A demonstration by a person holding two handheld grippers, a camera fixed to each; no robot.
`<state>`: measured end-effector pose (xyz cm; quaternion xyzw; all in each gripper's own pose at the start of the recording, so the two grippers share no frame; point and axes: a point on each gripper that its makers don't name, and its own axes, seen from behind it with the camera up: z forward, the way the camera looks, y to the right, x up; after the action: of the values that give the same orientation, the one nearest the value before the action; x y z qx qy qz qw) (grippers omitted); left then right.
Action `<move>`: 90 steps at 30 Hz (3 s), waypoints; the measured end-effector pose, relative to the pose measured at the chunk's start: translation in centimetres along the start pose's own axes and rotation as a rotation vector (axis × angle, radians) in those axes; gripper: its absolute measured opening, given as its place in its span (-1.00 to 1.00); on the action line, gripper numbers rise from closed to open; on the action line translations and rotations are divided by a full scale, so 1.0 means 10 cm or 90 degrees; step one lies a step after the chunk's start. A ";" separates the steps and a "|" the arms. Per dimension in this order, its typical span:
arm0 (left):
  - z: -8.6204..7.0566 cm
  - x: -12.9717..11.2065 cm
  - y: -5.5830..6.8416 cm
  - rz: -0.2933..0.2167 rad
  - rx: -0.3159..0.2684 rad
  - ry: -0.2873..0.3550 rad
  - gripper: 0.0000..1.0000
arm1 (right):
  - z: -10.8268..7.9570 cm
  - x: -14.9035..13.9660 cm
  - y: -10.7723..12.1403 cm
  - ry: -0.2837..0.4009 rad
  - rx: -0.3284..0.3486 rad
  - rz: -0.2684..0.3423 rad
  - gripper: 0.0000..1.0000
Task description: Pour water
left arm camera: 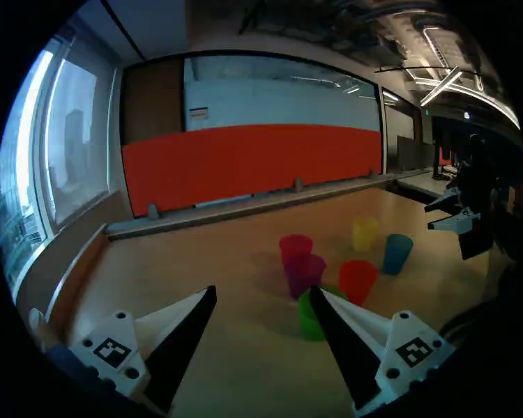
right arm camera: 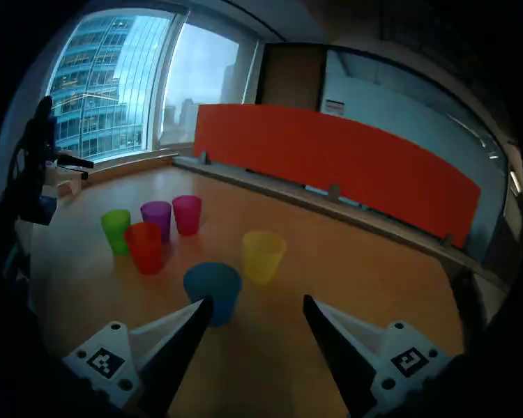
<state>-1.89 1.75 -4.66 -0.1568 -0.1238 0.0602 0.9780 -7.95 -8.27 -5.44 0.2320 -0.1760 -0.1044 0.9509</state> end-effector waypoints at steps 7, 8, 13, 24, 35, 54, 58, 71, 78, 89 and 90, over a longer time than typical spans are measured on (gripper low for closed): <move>-0.08 0.32 -0.12 0.000 0.061 0.071 0.99 | -0.17 0.25 0.19 0.062 -0.075 0.028 1.00; -0.10 0.36 -0.13 -0.002 0.070 0.081 0.99 | -0.19 0.28 0.22 0.071 -0.088 0.032 1.00; -0.15 0.49 -0.19 -0.021 0.102 0.126 0.99 | -0.31 0.43 0.36 0.120 -0.143 0.055 1.00; -0.24 0.65 -0.32 -0.036 0.170 0.198 0.99 | -0.50 0.67 0.68 0.208 -0.242 0.097 1.00; -0.16 0.57 -0.38 -0.046 0.190 0.217 0.99 | -0.57 0.79 0.80 0.253 -0.318 0.081 1.00; -0.06 0.38 -0.40 -0.026 0.230 0.235 0.98 | -0.51 0.83 0.66 0.257 -0.332 0.101 1.00; -0.04 0.32 -0.37 -0.020 0.233 0.232 0.99 | -0.48 0.83 0.64 0.255 -0.332 0.100 1.00; 0.11 0.02 -0.34 -0.040 0.236 0.219 0.99 | -0.45 0.79 0.61 0.244 -0.333 0.103 1.00; 0.22 -0.06 -0.30 -0.047 0.229 0.213 0.99 | -0.43 0.77 0.61 0.240 -0.334 0.100 1.00; 0.32 -0.15 -0.29 -0.071 0.232 0.212 0.99 | -0.43 0.76 0.60 0.234 -0.336 0.097 1.00; 0.33 -0.16 -0.29 -0.073 0.232 0.212 0.99 | -0.44 0.77 0.60 0.235 -0.336 0.097 1.00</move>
<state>-4.07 -0.28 -1.09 0.0216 0.0430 -0.0010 0.9988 1.45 -3.40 -4.00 -0.0210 0.0154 -0.0310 0.9992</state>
